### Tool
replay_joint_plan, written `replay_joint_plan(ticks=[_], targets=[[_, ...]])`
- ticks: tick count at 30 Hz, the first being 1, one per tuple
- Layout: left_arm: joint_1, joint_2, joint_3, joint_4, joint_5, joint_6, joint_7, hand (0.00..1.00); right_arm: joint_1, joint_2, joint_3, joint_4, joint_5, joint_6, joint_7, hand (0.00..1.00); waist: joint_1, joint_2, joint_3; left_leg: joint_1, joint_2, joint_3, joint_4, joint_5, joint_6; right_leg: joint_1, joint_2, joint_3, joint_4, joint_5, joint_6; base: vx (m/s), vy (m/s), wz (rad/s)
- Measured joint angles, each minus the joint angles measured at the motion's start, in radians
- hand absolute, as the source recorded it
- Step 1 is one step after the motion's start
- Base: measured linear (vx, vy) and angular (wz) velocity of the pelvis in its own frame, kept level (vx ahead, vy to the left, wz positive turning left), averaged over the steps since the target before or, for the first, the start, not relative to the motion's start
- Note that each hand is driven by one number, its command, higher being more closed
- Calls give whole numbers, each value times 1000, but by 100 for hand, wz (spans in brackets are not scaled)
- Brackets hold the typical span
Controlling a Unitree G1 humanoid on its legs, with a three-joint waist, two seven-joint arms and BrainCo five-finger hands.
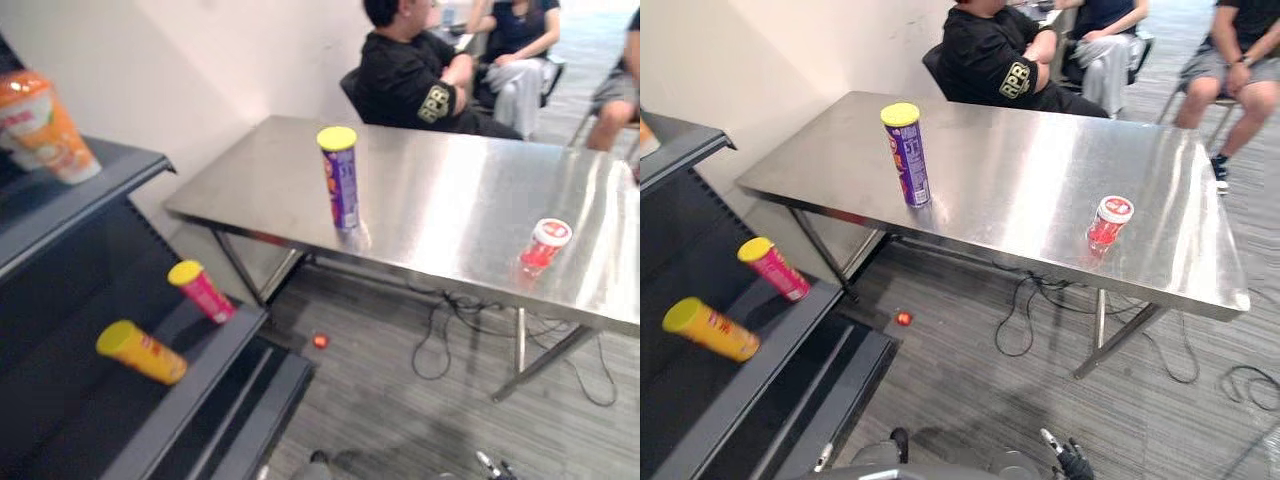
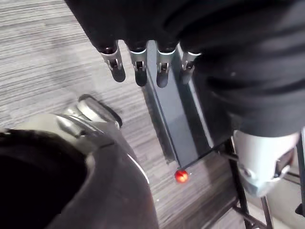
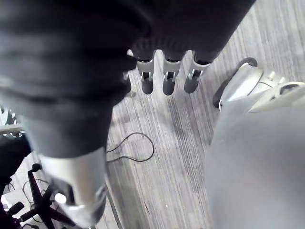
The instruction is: Put the gum and the chips on the shelf.
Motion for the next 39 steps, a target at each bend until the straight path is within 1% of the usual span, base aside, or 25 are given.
replay_joint_plan(ticks=[1,2,3,5,6,7,8,9,11,12,13,14,15,16,18,21,22,23,26,31,34,36,37,38,39], targets=[[1,11,1,0,0,-4,0,0,1,14,-1,12,0,0,3,0,3,-20,-7,11,-17,27,-2,-15,11,1,-16,-2,-5,8,0,245,294,-62],[-3,26,-11,4,7,-3,0,0,-3,20,-5,29,0,-1,4,0,0,-33,-15,27,-36,55,-1,-34,25,3,-39,-4,-21,26,3,246,323,-64],[-10,31,-16,25,28,-4,3,0,-3,20,-14,29,0,0,5,0,-3,-32,-20,40,-50,77,0,-53,38,3,-54,9,-37,49,12,169,257,-50],[-22,34,-24,44,45,-4,3,0,-10,18,-26,36,0,0,5,0,1,-32,-28,60,-63,115,-4,-71,45,-3,-61,45,-40,80,14,160,248,-58],[-23,38,-48,56,49,-4,4,0,-21,17,-43,49,0,0,5,0,0,-22,-38,63,-64,136,-7,-81,51,-18,-60,65,-50,102,16,154,208,-63],[-28,42,-59,68,50,-4,4,0,-24,17,-48,51,1,0,5,0,-2,-18,-42,63,-65,143,-7,-83,59,-22,-61,68,-55,117,18,152,164,-68],[-38,46,-78,83,50,-4,5,0,-32,16,-50,52,0,0,5,0,2,-14,-45,71,-66,171,-12,-81,65,-41,-60,92,-57,141,28,158,131,-72],[-40,51,-92,83,51,-4,5,0,-47,16,-49,62,0,1,6,0,4,-13,-45,76,-66,175,-13,-81,66,-61,-58,98,-58,159,32,171,129,-108],[-47,56,-129,94,51,-4,6,0,-73,13,-34,69,-2,3,6,0,5,1,-40,98,-53,202,-25,-81,67,-88,-48,36,-60,219,33,104,77,-110],[-47,55,-148,99,51,-4,7,0,-84,0,-14,69,-5,2,4,0,5,19,-33,122,-35,243,-39,-79,69,-98,-48,-100,-69,267,17,51,36,-115],[-47,58,-167,99,51,-3,7,0,-92,-4,-5,67,-8,2,2,0,4,31,-27,139,-24,275,-48,-74,77,-100,-74,-305,-69,279,0,36,16,-110],[-47,60,-171,99,50,-3,7,0,-92,-4,0,67,-9,2,1,0,4,28,-28,149,-28,286,-50,-74,77,-100,-92,-419,-68,274,-7,30,-15,-100],[-49,62,-179,99,50,-3,7,0,-88,-4,4,67,-10,2,1,0,7,24,-28,172,-41,306,-62,-74,77,-89,-114,-577,-76,268,-16,30,-21,-85],[-51,64,-199,100,50,0,7,0,-85,-8,9,67,-10,2,1,0,10,27,-27,194,-50,305,-74,-74,77,-69,-117,-617,-105,268,-16,28,-18,-76],[-53,67,-226,99,50,4,4,0,-78,-12,9,67,-15,2,1,0,9,30,-25,205,-59,301,-83,-74,77,-45,-112,-598,-158,268,-15,-20,-34,-39],[-59,68,-235,98,50,4,2,0,-79,-16,10,72,-19,3,2,0,11,24,-14,205,-58,293,-89,-74,76,-24,-100,-613,-223,269,-10,-56,-76,-13],[-59,68,-235,98,50,4,2,0,-78,-18,10,78,-19,4,2,0,17,23,-13,208,-56,287,-103,-75,76,-9,-91,-622,-259,282,12,-108,-102,3],[-59,68,-234,99,49,4,3,0,-78,-20,9,86,-19,4,2,0,20,20,-10,214,-55,273,-119,-74,74,4,-83,-629,-285,291,25,-109,-85,11],[-59,68,-233,93,50,4,2,0,-75,-25,4,97,-19,5,3,0,27,17,-10,218,-48,246,-149,-59,60,23,-73,-652,-326,294,27,-124,-67,18],[-53,66,-212,81,51,5,1,0,-66,-23,-50,113,-20,7,3,0,28,10,-12,214,-44,224,-185,-44,37,43,-58,-667,-376,299,26,-75,-47,11],[-54,68,-202,82,84,6,2,0,-54,-24,-132,148,-24,25,-2,0,29,6,-14,213,-43,212,-190,-43,35,46,-57,-677,-376,306,26,50,3,11],[-55,69,-188,82,89,7,3,0,-53,-25,-204,164,-55,29,-21,0,28,6,-14,214,-46,210,-202,-36,42,43,-56,-680,-376,313,25,119,22,5],[-56,68,-173,81,96,9,3,0,-58,-26,-260,178,-63,34,-31,0,27,4,-16,215,-48,208,-202,-32,43,40,-57,-681,-372,320,21,149,33,4],[-57,68,-167,81,105,12,3,0,-60,-27,-290,184,-67,37,-37,0,27,3,-16,215,-49,205,-202,-32,43,41,-57,-682,-372,321,20,146,35,6],[-57,70,-157,79,121,17,2,0,-64,-30,-359,186,-79,40,-40,0,27,-1,-18,216,-53,191,-202,-32,43,42,-58,-684,-371,321,20,130,41,5]])
